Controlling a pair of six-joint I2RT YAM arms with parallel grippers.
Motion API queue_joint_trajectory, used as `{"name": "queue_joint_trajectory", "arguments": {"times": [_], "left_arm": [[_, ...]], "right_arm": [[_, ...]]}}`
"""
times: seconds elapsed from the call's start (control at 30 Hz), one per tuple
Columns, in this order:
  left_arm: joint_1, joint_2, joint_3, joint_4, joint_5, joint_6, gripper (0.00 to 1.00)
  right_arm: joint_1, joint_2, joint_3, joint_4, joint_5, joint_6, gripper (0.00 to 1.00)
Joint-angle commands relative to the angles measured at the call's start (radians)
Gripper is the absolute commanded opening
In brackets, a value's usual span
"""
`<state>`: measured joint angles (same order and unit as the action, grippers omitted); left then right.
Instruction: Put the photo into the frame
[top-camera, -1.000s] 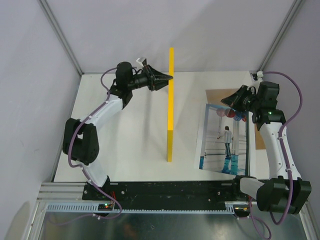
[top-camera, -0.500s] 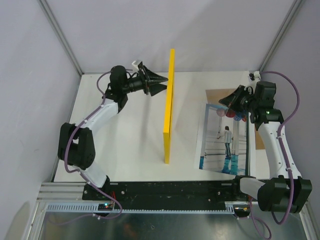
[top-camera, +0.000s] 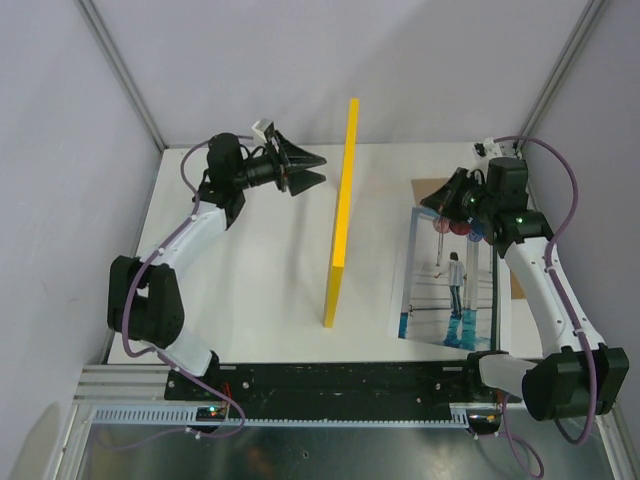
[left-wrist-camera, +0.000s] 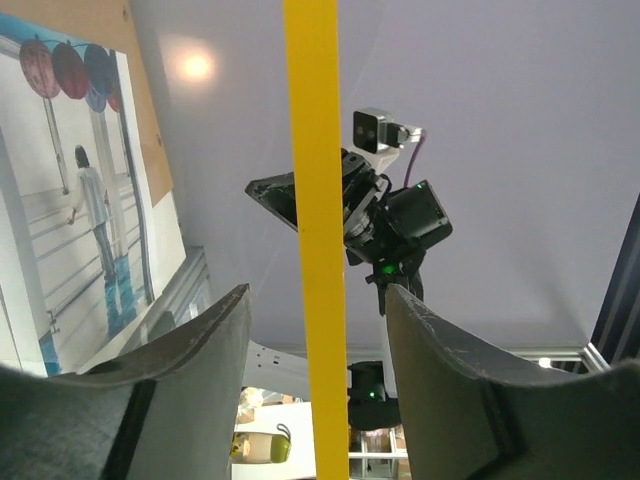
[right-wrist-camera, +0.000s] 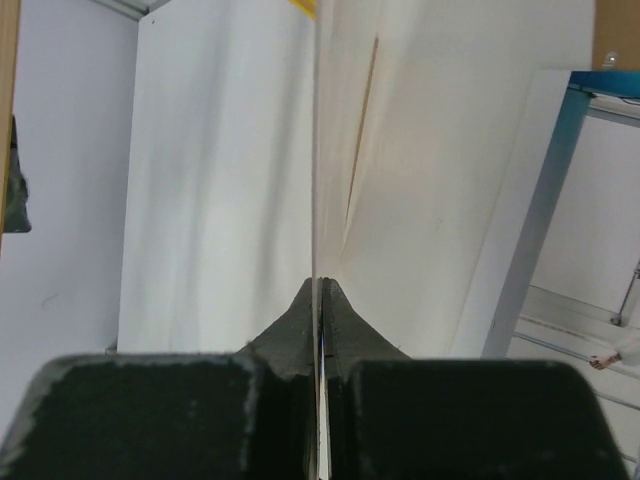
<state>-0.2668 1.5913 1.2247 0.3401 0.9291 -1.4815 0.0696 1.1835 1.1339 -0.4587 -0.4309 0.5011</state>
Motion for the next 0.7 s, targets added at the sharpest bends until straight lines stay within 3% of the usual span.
{"name": "queue_joint_trajectory", "arguments": {"times": [0.0, 0.37, 0.67], "left_arm": [[0.006, -0.050, 0.072, -0.139, 0.008, 0.170, 0.62], [-0.001, -0.052, 0.252, -0.533, -0.157, 0.547, 0.68], [-0.109, 0.011, 0.552, -0.891, -0.440, 0.865, 0.74]], "right_arm": [[0.061, 0.002, 0.081, 0.018, 0.076, -0.006, 0.00], [0.228, 0.050, 0.200, -0.064, 0.261, -0.049, 0.00], [0.431, 0.192, 0.410, -0.133, 0.413, -0.062, 0.00]]}}
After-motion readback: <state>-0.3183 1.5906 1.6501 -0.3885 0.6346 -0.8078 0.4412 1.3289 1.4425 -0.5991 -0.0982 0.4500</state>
